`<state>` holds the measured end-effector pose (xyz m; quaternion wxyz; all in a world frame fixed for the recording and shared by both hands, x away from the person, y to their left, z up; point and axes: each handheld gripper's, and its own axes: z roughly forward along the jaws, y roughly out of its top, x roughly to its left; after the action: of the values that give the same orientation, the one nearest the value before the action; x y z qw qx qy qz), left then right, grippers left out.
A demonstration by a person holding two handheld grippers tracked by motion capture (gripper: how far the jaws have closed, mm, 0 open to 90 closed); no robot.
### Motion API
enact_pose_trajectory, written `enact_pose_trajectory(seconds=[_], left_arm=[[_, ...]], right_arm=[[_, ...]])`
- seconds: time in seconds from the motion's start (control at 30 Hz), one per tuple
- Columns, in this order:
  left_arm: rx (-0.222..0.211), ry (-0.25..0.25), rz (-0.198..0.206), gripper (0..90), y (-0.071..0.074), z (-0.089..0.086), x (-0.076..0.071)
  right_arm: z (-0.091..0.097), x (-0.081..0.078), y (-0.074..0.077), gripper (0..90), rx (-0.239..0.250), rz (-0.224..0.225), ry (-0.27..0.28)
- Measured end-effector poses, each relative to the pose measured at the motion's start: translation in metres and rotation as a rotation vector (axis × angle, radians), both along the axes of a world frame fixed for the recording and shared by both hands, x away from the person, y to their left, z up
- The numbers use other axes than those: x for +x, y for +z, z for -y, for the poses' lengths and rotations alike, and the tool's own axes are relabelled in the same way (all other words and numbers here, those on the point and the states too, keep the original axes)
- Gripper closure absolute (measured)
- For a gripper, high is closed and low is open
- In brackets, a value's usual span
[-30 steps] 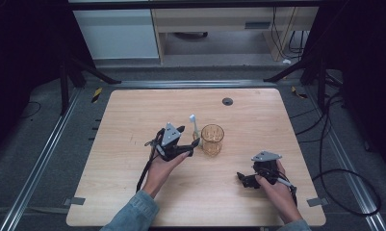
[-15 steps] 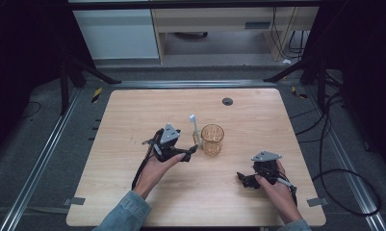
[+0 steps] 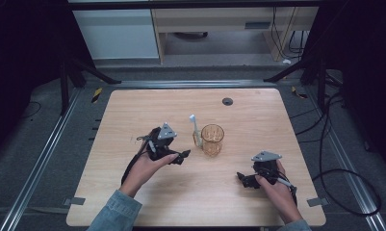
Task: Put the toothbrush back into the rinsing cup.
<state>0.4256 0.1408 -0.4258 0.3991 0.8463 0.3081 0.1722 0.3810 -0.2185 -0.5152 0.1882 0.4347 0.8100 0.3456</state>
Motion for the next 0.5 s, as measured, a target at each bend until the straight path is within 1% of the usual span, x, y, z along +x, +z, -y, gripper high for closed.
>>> enact_pose_trajectory(seconds=[0.07, 0.17, 0.23, 0.3, 0.37, 0.4, 0.5], left_arm=[[0.009, 0.019, -0.006, 7.3, -0.005, 0.0, 0.0], [0.045, 0.027, -0.032, 6.8, -0.015, 0.002, 0.002], [0.055, 0.024, -0.044, 6.9, -0.018, 0.003, 0.002], [0.063, 0.022, -0.04, 6.9, -0.018, 0.003, 0.001], [0.062, 0.026, -0.033, 6.9, -0.015, 0.001, 0.001], [0.056, 0.031, -0.036, 6.8, -0.014, -0.001, 0.001], [0.055, 0.054, -0.04, 6.7, -0.012, -0.011, 0.004]], right_arm=[[0.0, 0.0, 0.0, 0.4, -0.002, 0.002, 0.001], [0.0, 0.0, 0.0, 0.4, -0.001, 0.001, -0.001], [0.0, 0.0, 0.0, 0.3, -0.001, 0.001, -0.001], [0.0, 0.0, 0.0, 0.4, -0.002, 0.002, -0.002], [0.0, 0.0, 0.0, 0.4, -0.002, 0.001, -0.002], [0.0, 0.0, 0.0, 0.4, -0.003, 0.002, -0.001], [0.0, 0.0, 0.0, 0.4, -0.001, 0.001, -0.001]])
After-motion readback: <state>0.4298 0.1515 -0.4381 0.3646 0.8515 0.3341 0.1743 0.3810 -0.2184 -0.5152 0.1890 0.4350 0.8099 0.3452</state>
